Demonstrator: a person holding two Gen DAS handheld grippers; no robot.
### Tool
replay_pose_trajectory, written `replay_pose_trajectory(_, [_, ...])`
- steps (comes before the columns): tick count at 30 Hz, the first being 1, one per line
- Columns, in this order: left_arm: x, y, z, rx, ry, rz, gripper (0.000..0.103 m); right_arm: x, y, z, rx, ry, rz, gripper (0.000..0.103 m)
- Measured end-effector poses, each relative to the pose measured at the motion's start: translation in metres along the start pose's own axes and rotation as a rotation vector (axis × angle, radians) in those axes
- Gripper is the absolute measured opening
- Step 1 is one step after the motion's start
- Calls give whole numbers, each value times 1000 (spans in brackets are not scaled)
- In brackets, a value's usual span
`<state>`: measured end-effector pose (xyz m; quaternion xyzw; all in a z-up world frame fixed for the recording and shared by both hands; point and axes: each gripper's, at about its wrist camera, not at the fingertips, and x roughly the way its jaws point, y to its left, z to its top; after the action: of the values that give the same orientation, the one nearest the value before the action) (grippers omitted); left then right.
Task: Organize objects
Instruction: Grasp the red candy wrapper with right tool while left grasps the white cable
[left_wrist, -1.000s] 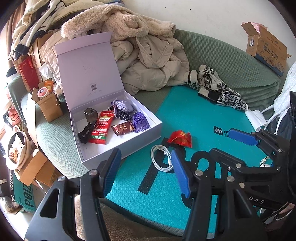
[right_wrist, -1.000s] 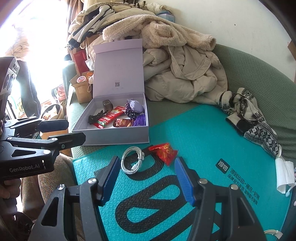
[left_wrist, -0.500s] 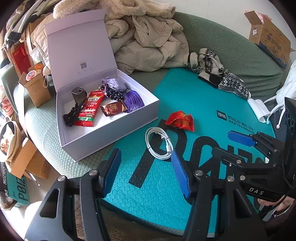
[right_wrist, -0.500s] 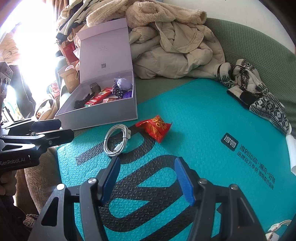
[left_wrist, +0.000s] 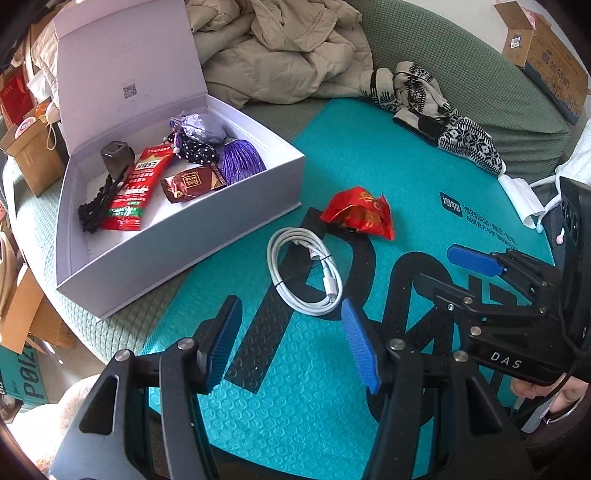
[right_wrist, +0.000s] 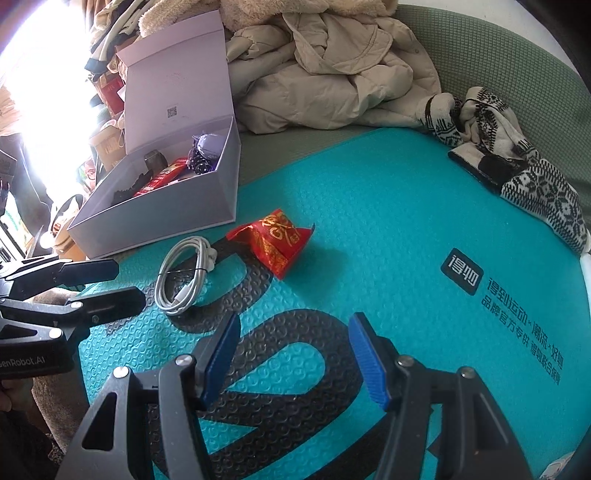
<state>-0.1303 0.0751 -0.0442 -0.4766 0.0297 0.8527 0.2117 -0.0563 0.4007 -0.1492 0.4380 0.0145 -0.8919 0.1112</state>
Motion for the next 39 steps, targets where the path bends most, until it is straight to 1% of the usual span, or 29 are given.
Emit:
replay_pose_trajectory(2, [7,-1,3,0,10,-21,59,3,-3,5,-24,-6,-26,62])
replay_pose_trajectory(3, [10,-3,4,4,14,-14,59,4,-5,8,-24,-12,-31,62])
replay_pose_trajectory(5, [16,-9,8,24,16,1,63,7,-10,15,-15,-20,-20,62])
replay_pose_trajectory(7, [24,-14,11,44,25,-16,65,12,-13,20,-13,-14,-13,62])
replay_pose_trajectory(10, [38,-13,16,44,43,-27,66,23,-13,27,-20,1,-36,62])
replay_pose_trajectory(14, [56,-7,20,18,79,-59,66,33,-12,37,-23,-4,-12,62])
replay_pose_trajectory(19, [65,-9,25,54,56,-43,71,49,-5,51,-52,16,6,62])
replay_pose_trajectory(21, [67,-11,23,75,38,-37,73,52,-1,54,-58,18,39,62])
replay_pose_trajectory(23, [70,-12,24,93,36,-31,75,54,4,56,-69,11,53,62])
replay_pose_trajectory(26, [71,-12,25,87,33,-41,76,61,10,57,-89,25,44,62])
replay_pose_trajectory(31, [69,-3,26,56,22,-51,76,65,8,53,-65,30,64,62])
replay_pose_trajectory(32, [69,-1,25,52,18,-50,76,64,8,53,-63,25,64,60])
replay_pose_trajectory(33, [69,-1,25,48,13,-54,76,62,7,52,-58,19,70,52])
replay_pose_trajectory(36, [67,7,23,26,-9,-91,75,57,5,49,-29,16,87,47])
replay_pose_trajectory(37, [67,10,23,14,-14,-104,72,55,5,47,-26,11,83,44])
replay_pose_trajectory(38, [66,13,22,5,-17,-102,66,53,5,46,-23,10,76,43])
replay_pose_trajectory(39, [65,15,22,-1,-20,-103,64,51,6,43,-19,12,67,43])
